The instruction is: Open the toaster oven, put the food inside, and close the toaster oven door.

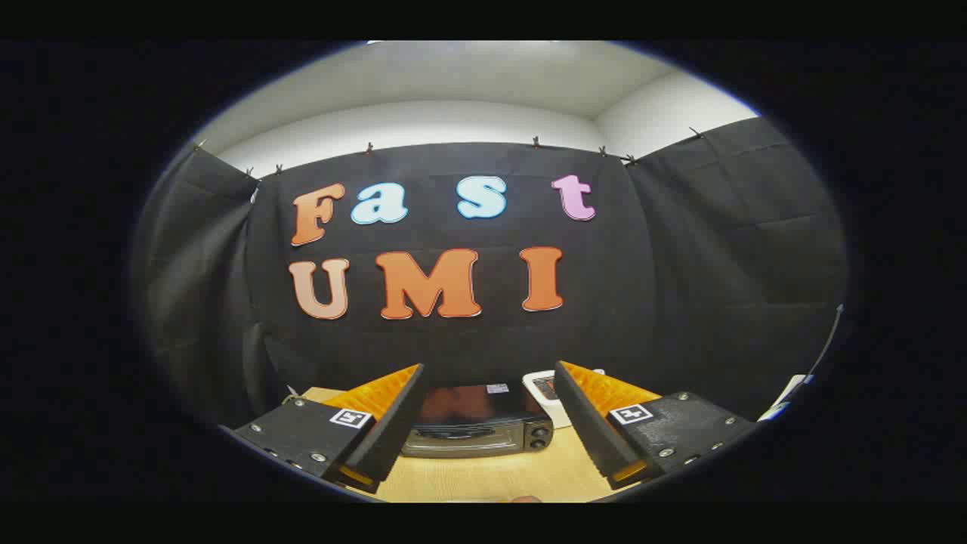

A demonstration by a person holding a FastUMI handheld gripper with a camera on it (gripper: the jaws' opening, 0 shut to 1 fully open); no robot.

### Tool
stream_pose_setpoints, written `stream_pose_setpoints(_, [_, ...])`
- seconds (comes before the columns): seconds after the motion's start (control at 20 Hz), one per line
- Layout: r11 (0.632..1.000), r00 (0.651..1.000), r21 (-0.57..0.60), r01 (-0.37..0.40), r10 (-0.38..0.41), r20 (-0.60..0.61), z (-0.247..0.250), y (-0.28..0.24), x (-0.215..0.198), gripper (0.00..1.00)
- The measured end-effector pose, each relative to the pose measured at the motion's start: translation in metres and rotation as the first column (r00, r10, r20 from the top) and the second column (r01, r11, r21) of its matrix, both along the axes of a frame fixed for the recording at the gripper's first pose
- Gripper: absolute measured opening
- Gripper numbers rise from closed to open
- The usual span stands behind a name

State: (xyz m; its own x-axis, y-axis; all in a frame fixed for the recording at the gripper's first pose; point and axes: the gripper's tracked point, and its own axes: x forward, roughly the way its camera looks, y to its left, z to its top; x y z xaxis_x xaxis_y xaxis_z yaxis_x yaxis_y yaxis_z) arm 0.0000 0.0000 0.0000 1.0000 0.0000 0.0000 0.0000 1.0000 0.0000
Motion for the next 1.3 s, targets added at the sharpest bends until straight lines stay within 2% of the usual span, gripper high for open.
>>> stream_pose_setpoints(0.75, [1.000, 1.000, -0.030, 0.010, -0.010, -0.013, -0.006, -0.003, 0.003, 0.99])
stream_pose_setpoints(1.3, [0.997, 0.991, -0.059, -0.047, 0.039, -0.125, -0.066, 0.026, 0.038, 0.99])
